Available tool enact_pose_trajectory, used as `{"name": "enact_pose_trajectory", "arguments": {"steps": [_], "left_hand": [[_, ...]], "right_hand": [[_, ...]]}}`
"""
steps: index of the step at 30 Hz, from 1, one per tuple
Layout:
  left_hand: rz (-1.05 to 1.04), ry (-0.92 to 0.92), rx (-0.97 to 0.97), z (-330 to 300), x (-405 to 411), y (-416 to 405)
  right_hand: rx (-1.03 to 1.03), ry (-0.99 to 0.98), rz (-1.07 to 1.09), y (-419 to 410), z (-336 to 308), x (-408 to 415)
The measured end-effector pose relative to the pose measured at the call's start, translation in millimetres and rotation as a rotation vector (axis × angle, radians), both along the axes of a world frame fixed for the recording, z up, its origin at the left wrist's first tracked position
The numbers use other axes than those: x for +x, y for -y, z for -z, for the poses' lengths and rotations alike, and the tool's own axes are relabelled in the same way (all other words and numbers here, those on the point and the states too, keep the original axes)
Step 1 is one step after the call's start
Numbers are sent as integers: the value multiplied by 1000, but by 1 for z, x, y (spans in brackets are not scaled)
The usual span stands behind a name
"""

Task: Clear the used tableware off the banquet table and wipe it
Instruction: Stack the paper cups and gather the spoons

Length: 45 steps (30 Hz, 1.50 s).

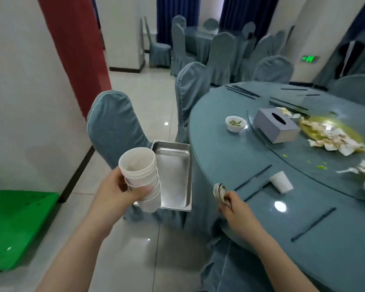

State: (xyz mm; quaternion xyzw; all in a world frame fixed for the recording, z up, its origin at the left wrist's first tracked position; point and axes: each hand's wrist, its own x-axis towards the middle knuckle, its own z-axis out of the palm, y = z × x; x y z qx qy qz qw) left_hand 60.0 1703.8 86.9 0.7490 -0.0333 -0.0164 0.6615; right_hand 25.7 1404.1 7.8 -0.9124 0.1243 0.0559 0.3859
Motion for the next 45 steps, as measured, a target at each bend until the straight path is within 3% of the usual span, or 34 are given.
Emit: {"name": "enact_pose_trajectory", "arguments": {"steps": [12,27,37,45], "left_hand": [[363,-19,7,-3,144,120],[787,-61,6,22,306,244],[893,-190,51,67,357,310],[890,-278,115,95,379,358]], "right_hand": [[-96,-44,346,86,4,55],[-482,-271,802,156,11,93],[-566,-426,779,196,49,118],[-365,-449,659,255,77,155]]}}
